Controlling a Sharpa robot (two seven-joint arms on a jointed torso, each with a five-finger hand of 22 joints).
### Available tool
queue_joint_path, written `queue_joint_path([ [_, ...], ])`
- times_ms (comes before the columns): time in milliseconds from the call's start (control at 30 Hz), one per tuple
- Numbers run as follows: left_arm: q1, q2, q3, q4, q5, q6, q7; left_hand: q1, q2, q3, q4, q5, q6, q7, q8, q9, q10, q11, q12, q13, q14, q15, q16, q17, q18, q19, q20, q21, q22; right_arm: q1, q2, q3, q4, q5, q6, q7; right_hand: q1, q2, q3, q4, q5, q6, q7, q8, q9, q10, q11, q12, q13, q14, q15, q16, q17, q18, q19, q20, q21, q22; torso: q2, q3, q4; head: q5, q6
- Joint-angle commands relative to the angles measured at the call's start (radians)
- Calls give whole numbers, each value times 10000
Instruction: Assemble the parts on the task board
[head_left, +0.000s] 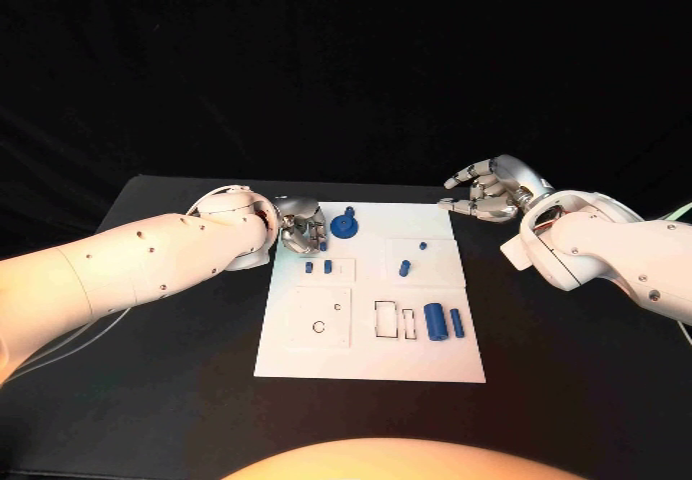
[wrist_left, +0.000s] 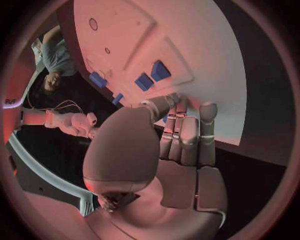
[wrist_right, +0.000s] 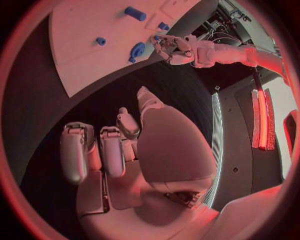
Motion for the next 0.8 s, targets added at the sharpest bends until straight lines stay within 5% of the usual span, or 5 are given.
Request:
queue_joint_path([
  [33, -7, -2, -4, 7, 0, 28, -23, -64, -15, 61, -101, 67, 48, 52, -91, 115, 81, 9, -141, 113, -80, 59, 106, -83, -249, -176, -16, -44, -86, -8, 2, 1, 0, -28, 3, 2, -226, -69, 364, 69, 94, -27, -34, 236, 63, -131, -63, -120, -56, 704, -85, -186, 1607, -39, 550, -100, -172, 2010, -1, -3, 2, 4, -5],
  [400, -7, -63, 2, -88, -9, -70, -120, -46, -77, 69, -157, 73, -248, 151, -402, 57, 114, 80, -263, 161, -112, 119, 117, -130, -242, -203, 31, -51, -99, -13, -2, 1, -20, -69, 89, -40, -214, -111, 365, 61, 96, -92, -26, 230, 49, -354, -58, -393, -312, 679, -83, -249, 1526, -5, 493, -101, -328, 1932, 4, -4, -5, 2, -2],
  [633, -6, -294, 60, -258, 544, -719, 41, -13, -90, 158, -189, 89, -523, 331, -696, 19, -140, 252, -542, 152, -462, 256, -45, -682, -143, -602, 108, -299, -521, -60, 30, 1, -144, -869, 558, 65, 706, -271, 1632, -54, 122, 27, -24, 462, -5, -2668, -74, -5397, -4707, -37, -130, -2094, -488, 473, -389, -170, -2822, 656, -7, -4, -29, -30, 84],
  [700, -2, -469, 122, -277, 1543, -1163, 234, 25, -120, 334, -235, 104, -504, 445, -723, 65, -674, 426, -884, 24, -1978, 379, -1011, -2955, -5, -1369, 191, -785, -1170, -88, 56, -3, -200, -1419, 852, 138, 849, -742, 2806, -137, 91, 297, 53, 424, -107, -2229, 36, -7522, -6776, -57, -48, -2566, -897, 522, -395, -109, -3261, 394, -8, 3, -25, -138, 141],
  [800, 6, -742, 200, -210, 3420, -1688, 648, -81, -163, 322, -203, 100, -451, 459, -658, 143, -741, 453, -901, -5, -2820, 404, -1765, -4252, 9, -1596, 238, -985, -1272, -117, 119, -16, -273, -2306, 1193, 180, 858, -897, 3420, -390, 86, 559, 51, 405, -152, -2199, 72, -8378, -7627, 29, -35, -2491, -793, 489, -289, -98, -3149, 454, -10, 5, -26, -253, 222],
])
